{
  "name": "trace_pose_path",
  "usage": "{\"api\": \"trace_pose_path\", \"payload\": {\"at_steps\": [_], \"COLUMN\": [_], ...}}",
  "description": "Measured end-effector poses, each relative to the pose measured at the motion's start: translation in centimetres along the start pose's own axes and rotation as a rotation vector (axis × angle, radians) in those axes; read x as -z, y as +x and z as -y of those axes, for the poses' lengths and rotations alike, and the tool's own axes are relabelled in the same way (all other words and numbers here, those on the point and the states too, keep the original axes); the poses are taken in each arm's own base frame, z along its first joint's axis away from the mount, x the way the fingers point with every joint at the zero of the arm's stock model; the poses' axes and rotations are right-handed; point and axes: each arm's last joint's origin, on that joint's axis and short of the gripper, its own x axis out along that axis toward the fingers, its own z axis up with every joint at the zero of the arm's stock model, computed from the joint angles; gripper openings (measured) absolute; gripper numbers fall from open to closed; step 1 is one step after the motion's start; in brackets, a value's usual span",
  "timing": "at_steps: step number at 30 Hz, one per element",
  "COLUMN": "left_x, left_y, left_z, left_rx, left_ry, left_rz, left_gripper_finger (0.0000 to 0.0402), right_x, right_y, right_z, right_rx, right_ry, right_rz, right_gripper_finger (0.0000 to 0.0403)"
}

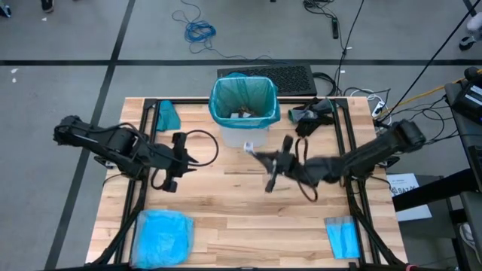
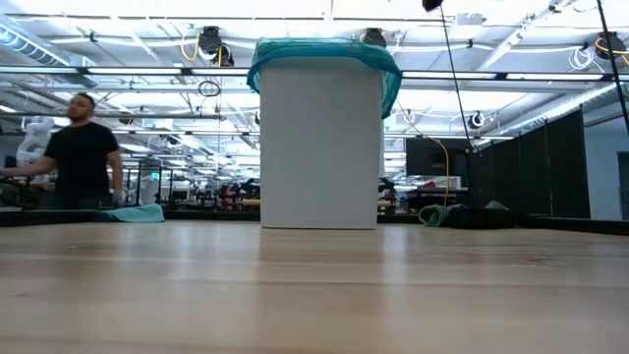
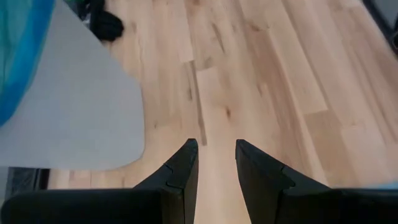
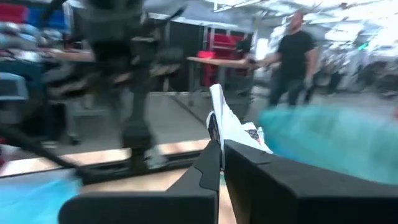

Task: Place trash/remove bag and relplace
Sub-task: Put the white paper into the trash bin

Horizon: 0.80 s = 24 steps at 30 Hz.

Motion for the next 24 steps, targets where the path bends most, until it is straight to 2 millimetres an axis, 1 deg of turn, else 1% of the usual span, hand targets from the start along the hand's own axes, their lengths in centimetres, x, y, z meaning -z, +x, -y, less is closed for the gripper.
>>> {"api": "trace_pose_path", "payload": {"at_steps": [3,6,8,10,13,16,18,20,24], "left_x": [-0.2,-0.3,-0.2,-0.1,0.0,0.0,0.0,0.0,0.0], "left_y": [0.3,0.7,1.1,1.4,1.6,1.6,1.6,1.6,1.6], "left_z": [0.1,0.2,0.3,0.3,0.3,0.3,0.3,0.3,0.2], "left_rx": [-0.007,-0.009,-0.013,-0.024,-0.039,-0.041,-0.041,-0.046,-0.071], "left_ry": [-0.009,-0.009,0.004,0.007,0.008,0.007,0.008,0.008,0.015], "left_rz": [0.036,0.061,0.067,0.071,0.063,0.065,0.063,0.064,0.063], "left_gripper_finger": [0.0105,0.0105,0.0105,0.0105,0.0105,0.0105,0.0105,0.0105,0.0105], "right_x": [-2.8,-4.8,-6.0,-6.8,-7.0,-6.6,-6.1,-5.8,-5.7], "right_y": [1.8,4.0,5.5,6.8,8.4,9.3,9.6,9.9,10.2], "right_z": [2.4,5.3,7.3,9.4,12.4,14.5,15.2,15.4,15.4], "right_rx": [0.067,0.088,0.079,0.061,0.047,0.021,-0.046,-0.105,-0.098], "right_ry": [-0.066,-0.109,-0.101,-0.073,0.024,0.092,0.103,0.108,0.125], "right_rz": [-0.046,-0.107,-0.122,-0.154,-0.194,-0.215,-0.236,-0.247,-0.231], "right_gripper_finger": [0.0,0.0,0.0,0.0,0.0,0.0011,0.0031,0.006,0.0129]}}
